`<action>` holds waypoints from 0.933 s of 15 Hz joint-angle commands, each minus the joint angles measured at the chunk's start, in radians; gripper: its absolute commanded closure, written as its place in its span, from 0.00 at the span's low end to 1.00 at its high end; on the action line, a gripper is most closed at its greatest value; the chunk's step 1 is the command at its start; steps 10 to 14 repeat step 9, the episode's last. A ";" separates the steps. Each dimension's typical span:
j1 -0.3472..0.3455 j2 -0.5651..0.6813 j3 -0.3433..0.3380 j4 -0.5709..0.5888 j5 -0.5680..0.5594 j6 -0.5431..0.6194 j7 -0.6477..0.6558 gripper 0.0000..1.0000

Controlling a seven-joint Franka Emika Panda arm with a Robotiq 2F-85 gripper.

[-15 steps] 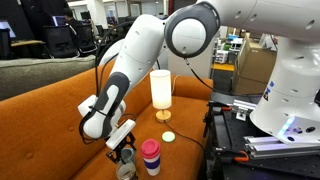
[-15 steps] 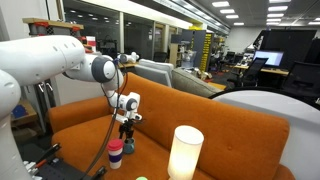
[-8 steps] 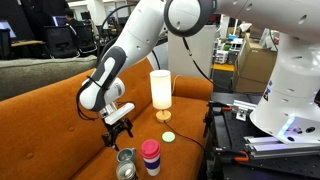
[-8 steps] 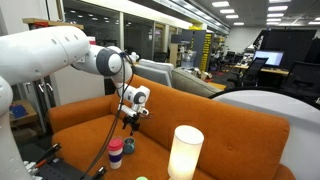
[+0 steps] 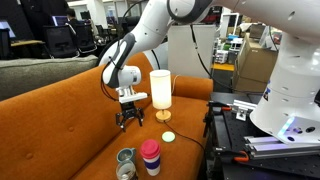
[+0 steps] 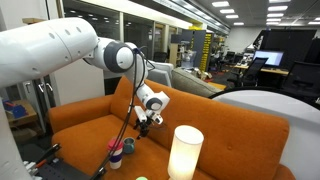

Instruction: Move the bottle to the left

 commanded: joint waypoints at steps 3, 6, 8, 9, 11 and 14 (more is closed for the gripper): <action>-0.056 0.005 -0.005 -0.044 0.082 0.034 0.000 0.00; -0.060 0.000 0.000 -0.051 0.097 0.037 0.005 0.00; -0.056 -0.009 0.002 -0.058 0.097 0.038 0.009 0.00; -0.056 -0.011 0.002 -0.061 0.097 0.039 0.009 0.00; -0.056 -0.011 0.002 -0.061 0.097 0.039 0.009 0.00; -0.056 -0.011 0.002 -0.061 0.097 0.039 0.009 0.00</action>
